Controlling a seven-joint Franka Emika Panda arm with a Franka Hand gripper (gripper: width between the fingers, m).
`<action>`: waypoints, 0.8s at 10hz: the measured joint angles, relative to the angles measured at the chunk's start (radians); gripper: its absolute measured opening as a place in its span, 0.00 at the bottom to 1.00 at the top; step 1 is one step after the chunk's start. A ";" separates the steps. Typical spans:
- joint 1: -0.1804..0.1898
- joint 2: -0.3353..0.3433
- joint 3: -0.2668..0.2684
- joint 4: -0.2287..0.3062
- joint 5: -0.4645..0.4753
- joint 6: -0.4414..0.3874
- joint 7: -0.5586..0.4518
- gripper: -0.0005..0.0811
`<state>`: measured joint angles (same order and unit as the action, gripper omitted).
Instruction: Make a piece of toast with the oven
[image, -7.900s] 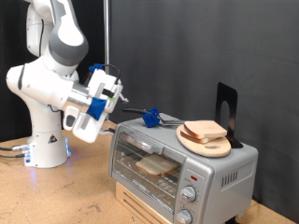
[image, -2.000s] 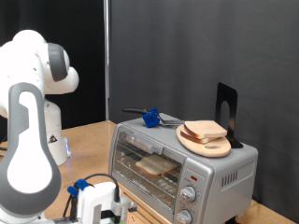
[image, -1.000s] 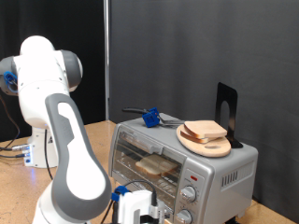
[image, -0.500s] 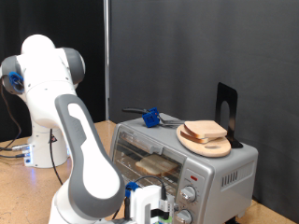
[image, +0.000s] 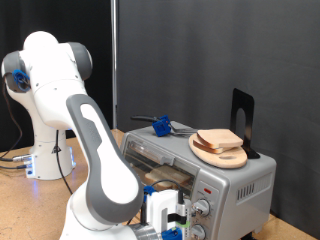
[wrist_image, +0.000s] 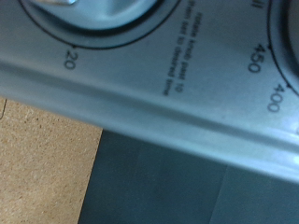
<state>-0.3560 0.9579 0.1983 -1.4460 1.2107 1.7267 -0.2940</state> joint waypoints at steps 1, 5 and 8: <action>0.001 -0.003 0.004 -0.006 0.008 0.019 0.000 1.00; 0.004 -0.003 0.013 -0.007 0.012 0.044 0.000 1.00; 0.004 -0.007 0.016 -0.008 0.012 0.044 0.000 0.72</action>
<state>-0.3522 0.9508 0.2146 -1.4539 1.2223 1.7711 -0.2937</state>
